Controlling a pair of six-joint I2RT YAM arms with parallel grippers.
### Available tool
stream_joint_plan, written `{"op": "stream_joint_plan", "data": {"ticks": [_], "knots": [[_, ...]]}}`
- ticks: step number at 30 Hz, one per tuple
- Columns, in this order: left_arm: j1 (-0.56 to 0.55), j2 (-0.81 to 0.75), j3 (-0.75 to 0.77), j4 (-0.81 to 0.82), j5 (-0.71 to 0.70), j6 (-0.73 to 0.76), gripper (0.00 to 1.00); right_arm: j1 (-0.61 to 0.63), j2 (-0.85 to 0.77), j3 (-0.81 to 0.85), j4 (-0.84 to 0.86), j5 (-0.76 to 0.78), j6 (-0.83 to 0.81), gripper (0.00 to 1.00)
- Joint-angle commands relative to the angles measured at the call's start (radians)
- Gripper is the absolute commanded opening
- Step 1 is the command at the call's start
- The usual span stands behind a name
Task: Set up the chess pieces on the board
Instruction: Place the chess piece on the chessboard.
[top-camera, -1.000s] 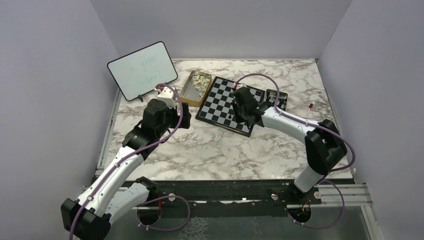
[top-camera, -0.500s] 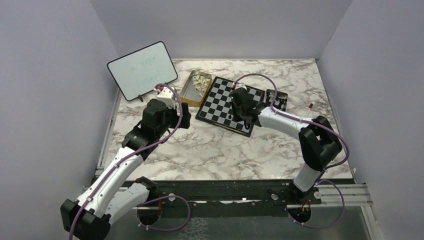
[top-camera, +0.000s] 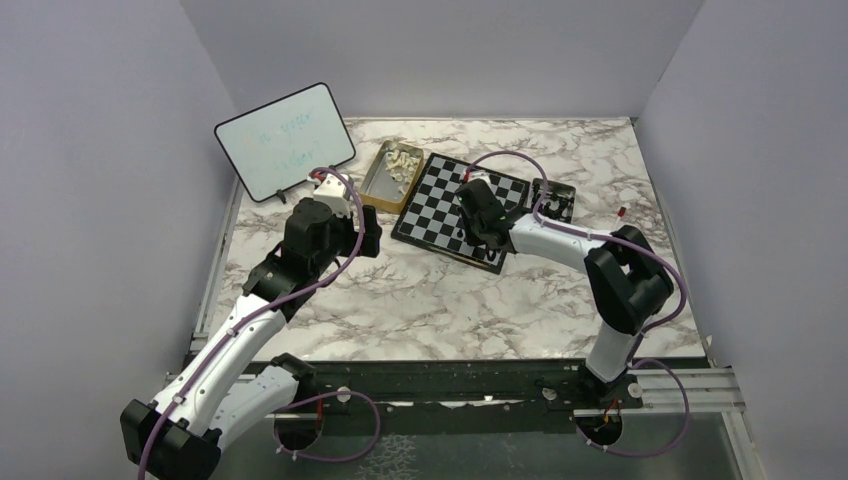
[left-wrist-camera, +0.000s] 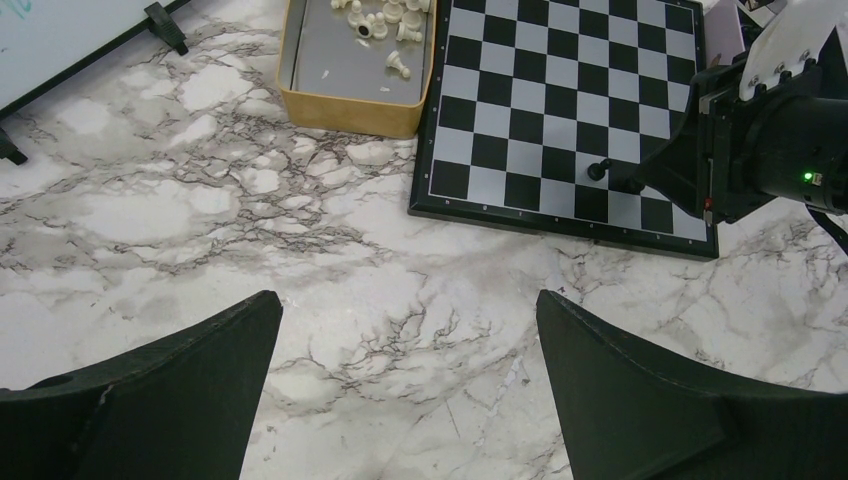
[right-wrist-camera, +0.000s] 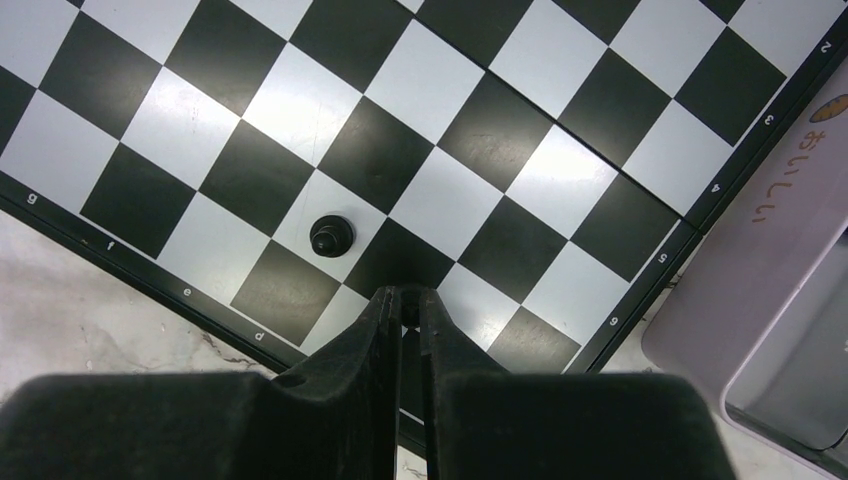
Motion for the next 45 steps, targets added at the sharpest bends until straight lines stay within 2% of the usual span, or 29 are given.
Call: {"op": "stream_joint_plan", "data": {"ticks": [1,45], "knots": [[-0.006,-0.014,-0.005,0.003,-0.01,0.001,0.99,0.008,0.022,0.02,0.028,0.047,0.001,0.14],[-0.006,-0.01,-0.005,0.003,-0.004,0.002,0.99,0.009,0.065,0.078,-0.029,0.02,0.028,0.15]]}}
